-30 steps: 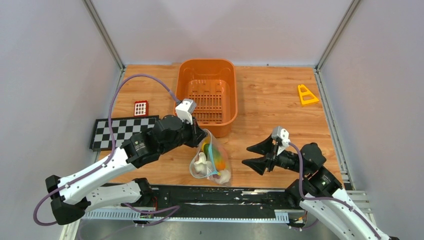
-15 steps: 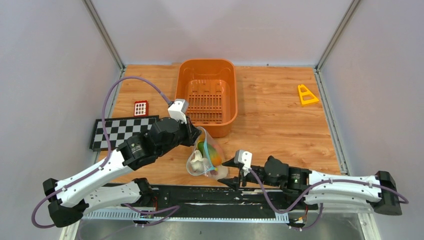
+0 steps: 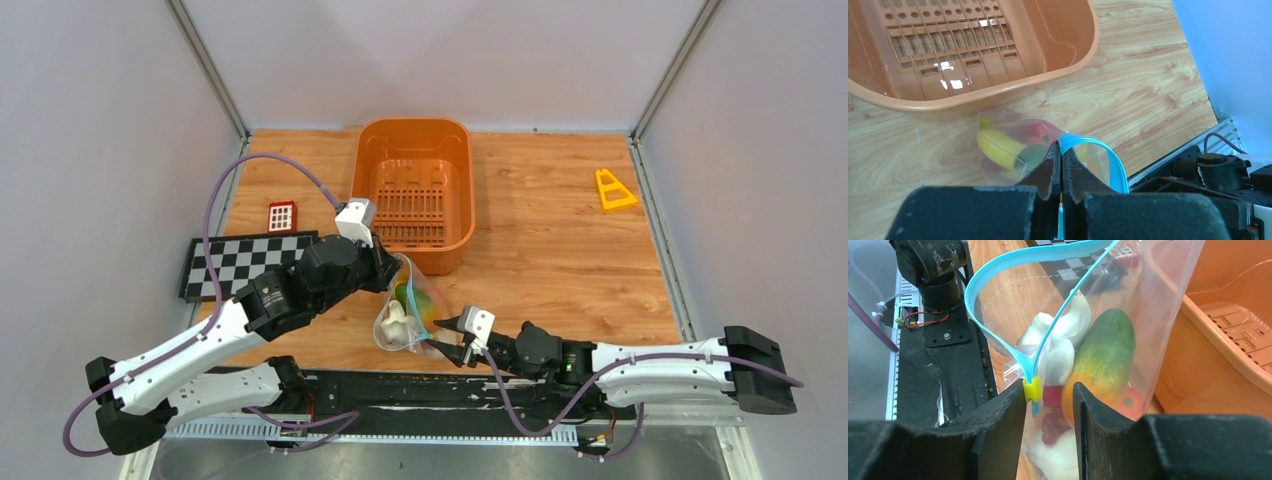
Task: Place the food in the zip-top bag and seal the zipper
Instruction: Zip the zipper food storage bag at the center of the board.
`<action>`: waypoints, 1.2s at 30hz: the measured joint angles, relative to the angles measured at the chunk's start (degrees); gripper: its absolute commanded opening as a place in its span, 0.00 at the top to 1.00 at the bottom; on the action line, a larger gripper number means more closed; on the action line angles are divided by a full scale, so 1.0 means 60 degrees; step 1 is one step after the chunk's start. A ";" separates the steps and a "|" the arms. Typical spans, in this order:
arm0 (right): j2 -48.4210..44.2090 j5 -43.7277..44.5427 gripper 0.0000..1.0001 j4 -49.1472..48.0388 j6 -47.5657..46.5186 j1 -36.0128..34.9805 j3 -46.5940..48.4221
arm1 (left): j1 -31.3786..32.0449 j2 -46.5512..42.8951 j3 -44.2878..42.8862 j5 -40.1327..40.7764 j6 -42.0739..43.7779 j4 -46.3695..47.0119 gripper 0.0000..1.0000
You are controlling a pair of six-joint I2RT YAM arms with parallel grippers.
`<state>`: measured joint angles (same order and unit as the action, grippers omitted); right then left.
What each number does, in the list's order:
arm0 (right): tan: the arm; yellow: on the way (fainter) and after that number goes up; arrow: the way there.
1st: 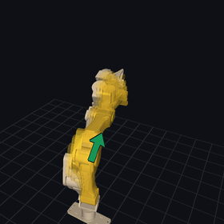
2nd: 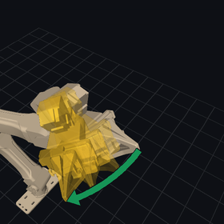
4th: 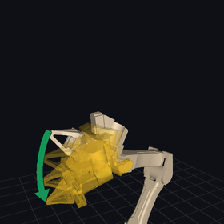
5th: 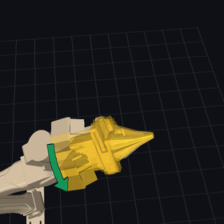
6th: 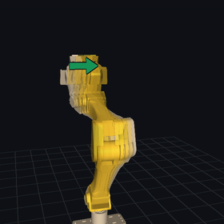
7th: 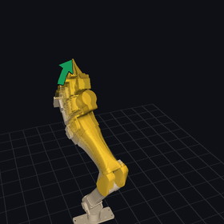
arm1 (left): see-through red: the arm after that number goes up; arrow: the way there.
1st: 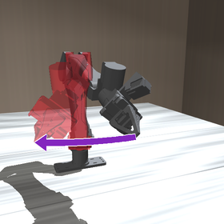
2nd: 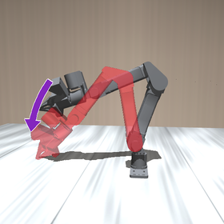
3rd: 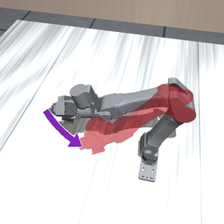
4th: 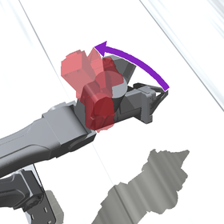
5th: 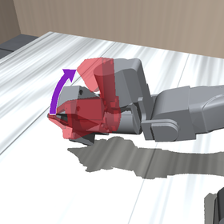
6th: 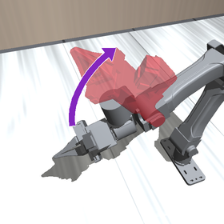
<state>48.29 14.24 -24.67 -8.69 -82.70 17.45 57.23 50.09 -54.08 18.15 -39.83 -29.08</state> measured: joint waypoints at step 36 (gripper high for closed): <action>-0.2896 0.0331 1.00 0.3326 0.0160 -0.0120 0.0820 | -0.0018 -0.0098 -0.0372 0.1042 0.0914 -0.1483 1.00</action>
<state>30.92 16.23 -4.71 -7.73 -83.42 22.37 57.12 49.50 -56.31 24.40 -34.35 -37.98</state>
